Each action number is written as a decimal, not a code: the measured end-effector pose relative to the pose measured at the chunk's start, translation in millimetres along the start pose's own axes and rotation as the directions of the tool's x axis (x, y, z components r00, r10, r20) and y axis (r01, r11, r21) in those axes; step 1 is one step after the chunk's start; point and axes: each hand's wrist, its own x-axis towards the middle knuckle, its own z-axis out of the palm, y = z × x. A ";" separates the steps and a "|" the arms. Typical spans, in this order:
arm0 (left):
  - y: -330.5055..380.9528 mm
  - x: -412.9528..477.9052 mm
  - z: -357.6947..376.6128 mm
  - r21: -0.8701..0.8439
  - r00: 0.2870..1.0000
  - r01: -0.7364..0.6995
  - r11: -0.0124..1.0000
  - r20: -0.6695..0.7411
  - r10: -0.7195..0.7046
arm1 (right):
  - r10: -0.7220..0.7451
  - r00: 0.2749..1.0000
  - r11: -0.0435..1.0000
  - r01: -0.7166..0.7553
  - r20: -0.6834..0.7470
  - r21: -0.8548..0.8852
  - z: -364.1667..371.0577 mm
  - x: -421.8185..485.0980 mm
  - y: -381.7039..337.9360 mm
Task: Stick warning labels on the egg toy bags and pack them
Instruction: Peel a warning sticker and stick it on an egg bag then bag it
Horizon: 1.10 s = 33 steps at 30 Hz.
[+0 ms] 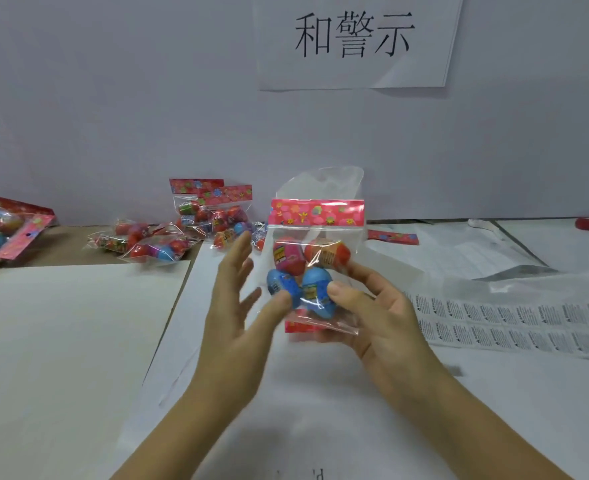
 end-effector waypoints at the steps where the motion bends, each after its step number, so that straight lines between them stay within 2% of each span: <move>1: 1.3 3.7 -0.9 -0.112 0.986 0.170 0.979 0.025 -0.168 | 0.008 1.000 1.000 -0.008 0.020 -0.007 -0.5 0.2 -0.8; 2: 1.1 7.7 -3.2 -0.232 0.953 0.302 0.924 0.103 -0.286 | 0.015 0.999 1.000 -0.014 0.037 -0.015 -1.2 0.3 -1.3; 3: 0.9 10.6 -5.7 -0.324 0.920 0.387 0.863 0.204 -0.336 | 0.020 0.999 0.999 -0.018 0.050 -0.026 -2.1 0.7 -1.2; 5: 2.3 12.2 -8.3 -0.373 0.897 0.419 0.828 0.310 -0.315 | 0.023 0.998 0.998 -0.020 0.060 -0.054 -3.4 1.1 0.2; 9: 1.5 11.9 -9.5 -0.324 0.917 0.385 0.864 0.238 -0.320 | 0.023 0.998 0.998 -0.019 0.054 -0.066 -4.6 2.9 1.7; 17: 5.5 11.6 -10.7 -0.319 0.929 0.354 0.879 0.231 -0.291 | 0.001 1.000 1.000 -0.001 0.027 -0.014 -4.8 6.1 3.8; 19: 3.9 10.9 -9.6 -0.278 0.955 0.294 0.914 0.108 -0.275 | -0.066 0.997 0.998 0.066 -0.045 -0.010 -3.8 5.1 2.4; 21: 4.2 10.7 -10.2 -0.200 0.970 0.228 0.953 -0.038 -0.240 | -0.191 0.974 0.977 0.177 -0.124 -0.120 -4.7 4.2 3.7; 22: 5.0 9.9 -10.0 -0.194 0.969 0.225 0.955 -0.053 -0.240 | -0.274 0.951 0.945 0.238 -0.145 -0.222 -4.8 3.3 5.3; 24: 7.1 6.8 -7.5 -0.289 0.962 0.272 0.918 0.079 -0.260 | -0.439 0.894 0.816 0.353 -0.093 -0.459 -3.8 -1.1 8.3; 26: 10.0 2.1 -2.8 -0.402 0.934 0.347 0.847 0.226 -0.276 | -0.563 0.819 0.585 0.492 0.114 -0.644 -2.3 -6.5 13.1; 28: 10.2 -0.7 0.7 -0.462 0.926 0.372 0.805 0.240 -0.290 | -0.603 0.704 0.298 0.634 0.374 -0.713 -0.9 -10.6 17.9; 29: 10.2 -0.7 0.8 -0.482 0.924 0.381 0.789 0.221 -0.311 | -0.595 0.667 0.209 0.667 0.448 -0.715 0.5 -12.1 18.4; 31: 9.8 2.0 -0.8 -0.509 0.916 0.399 0.763 0.193 -0.351 | -0.600 0.639 0.154 0.683 0.482 -0.714 3.4 -13.7 17.1; 33: 9.6 6.3 -4.5 -0.505 0.910 0.412 0.758 0.189 -0.369 | -0.662 0.625 0.171 0.663 0.414 -0.729 4.8 -14.4 13.5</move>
